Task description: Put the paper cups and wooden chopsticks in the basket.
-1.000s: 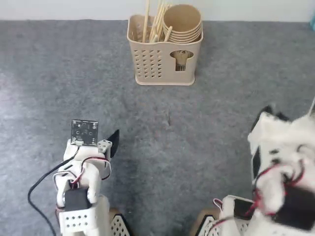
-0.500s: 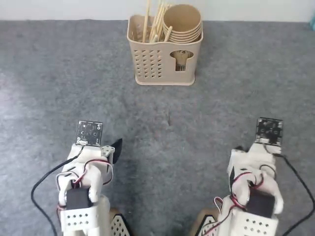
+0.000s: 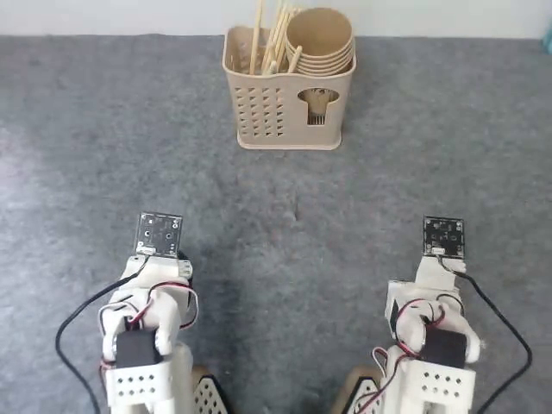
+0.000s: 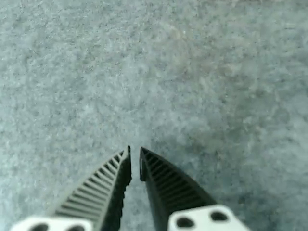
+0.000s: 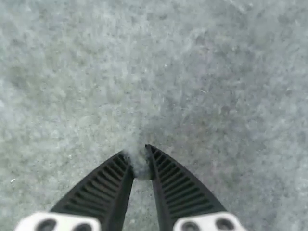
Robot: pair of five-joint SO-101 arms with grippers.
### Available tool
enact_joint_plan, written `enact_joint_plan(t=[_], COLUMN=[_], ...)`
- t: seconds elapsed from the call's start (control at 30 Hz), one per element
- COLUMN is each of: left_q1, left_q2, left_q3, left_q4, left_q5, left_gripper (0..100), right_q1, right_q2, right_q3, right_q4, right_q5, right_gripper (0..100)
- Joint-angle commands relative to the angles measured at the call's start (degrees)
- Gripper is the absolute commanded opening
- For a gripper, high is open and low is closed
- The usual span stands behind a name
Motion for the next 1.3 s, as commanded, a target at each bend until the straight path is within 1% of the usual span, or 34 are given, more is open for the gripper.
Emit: enact_joint_plan(t=[0.0,0.1,0.2,0.27,0.33,0.43,0.67,0.87,1.27], left_q1=[-2.90,-4.31,-4.48,-4.48,-4.13,-4.40,-4.40,-4.40,-4.40], left_q2=[-1.32,-1.32,-1.32,-1.32,-1.32,-1.32,-1.32,-1.32,-1.32], left_q3=[-1.71,-1.71,-1.71,-1.63,-1.10,-0.40,-0.40,-0.40,-0.40], left_q4=[0.35,0.35,0.53,2.11,3.96,6.59,6.42,6.42,6.42], left_q5=[-0.35,-0.35,-0.35,-0.44,-0.35,-0.26,-0.18,-0.18,-0.18], left_gripper=[1,1,1,1,1,1,1,1,1], right_q1=[-0.75,-1.89,-1.89,-2.24,-1.98,-2.07,-2.15,-0.13,-0.13], right_q2=[-0.13,-0.13,-0.13,-0.13,-0.13,-0.13,0.13,-0.13,-0.13], right_q3=[0.44,2.55,2.90,3.16,3.25,3.25,3.34,5.80,5.80], right_q4=[-0.13,-0.48,-0.75,-0.92,-1.01,-1.01,-1.19,-2.51,-2.51], right_q5=[0.53,0.26,-3.78,-6.86,-8.35,-8.35,-8.35,-8.79,-8.79], right_gripper=[0.6,0.6,0.6,0.6,0.6,0.6,0.6,0.6,0.6])
